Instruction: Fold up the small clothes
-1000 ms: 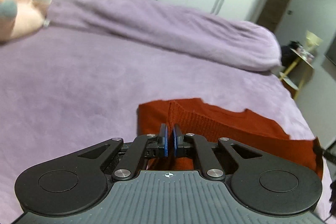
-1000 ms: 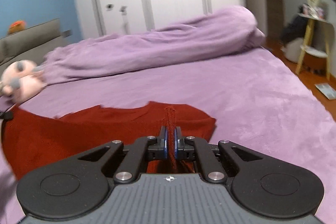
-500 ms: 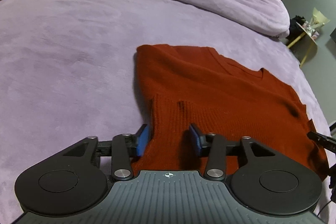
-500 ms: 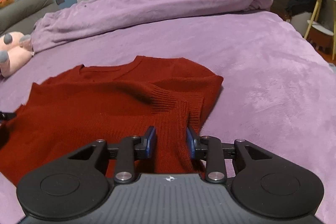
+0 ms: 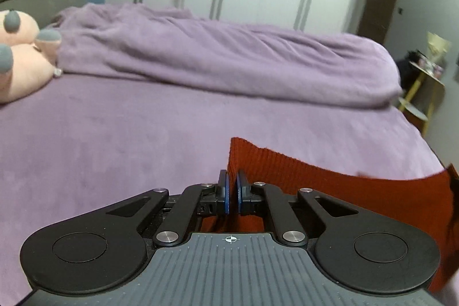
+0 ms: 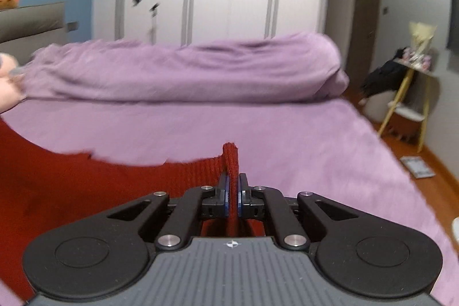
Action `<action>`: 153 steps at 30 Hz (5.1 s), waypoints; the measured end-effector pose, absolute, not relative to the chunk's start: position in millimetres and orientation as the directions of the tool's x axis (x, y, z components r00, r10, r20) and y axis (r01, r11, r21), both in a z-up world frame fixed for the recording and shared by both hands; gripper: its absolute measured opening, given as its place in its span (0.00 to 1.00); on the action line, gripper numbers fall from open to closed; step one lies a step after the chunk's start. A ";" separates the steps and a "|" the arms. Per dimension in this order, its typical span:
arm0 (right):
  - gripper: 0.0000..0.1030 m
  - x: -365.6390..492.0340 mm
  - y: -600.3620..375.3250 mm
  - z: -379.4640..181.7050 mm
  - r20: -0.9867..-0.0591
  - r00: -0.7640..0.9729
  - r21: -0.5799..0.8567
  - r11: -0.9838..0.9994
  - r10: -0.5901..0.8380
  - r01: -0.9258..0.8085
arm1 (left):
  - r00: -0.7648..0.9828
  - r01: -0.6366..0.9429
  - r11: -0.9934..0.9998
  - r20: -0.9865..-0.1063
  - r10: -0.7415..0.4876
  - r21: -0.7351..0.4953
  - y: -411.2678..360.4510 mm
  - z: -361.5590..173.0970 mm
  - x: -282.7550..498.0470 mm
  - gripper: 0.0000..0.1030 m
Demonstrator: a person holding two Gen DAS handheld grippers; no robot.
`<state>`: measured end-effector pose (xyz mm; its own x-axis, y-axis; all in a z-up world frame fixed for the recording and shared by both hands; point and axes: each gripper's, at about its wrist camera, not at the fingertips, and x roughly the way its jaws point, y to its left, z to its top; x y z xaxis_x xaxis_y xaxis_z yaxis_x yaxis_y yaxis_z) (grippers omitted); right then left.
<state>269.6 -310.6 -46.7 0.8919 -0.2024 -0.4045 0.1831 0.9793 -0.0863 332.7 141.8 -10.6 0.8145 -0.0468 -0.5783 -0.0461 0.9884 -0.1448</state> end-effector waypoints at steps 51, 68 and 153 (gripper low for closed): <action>0.56 192.8 -304.3 -111.2 -0.458 0.881 0.212 0.948 -0.119 0.238 | 0.697 -0.264 0.916 -0.717 -0.034 -0.300 186.8 -122.8 254.3 0.66; 0.16 162.7 -369.6 -135.5 -0.558 0.828 0.572 0.697 -0.057 0.433 | 0.701 -0.369 0.829 -0.711 -0.049 -0.420 206.5 -107.9 258.5 0.22; 0.14 263.3 -235.4 -93.7 -0.538 0.778 0.496 0.868 0.325 -0.020 | 0.673 0.016 0.951 -0.700 -0.239 -0.309 64.4 -90.2 264.6 0.44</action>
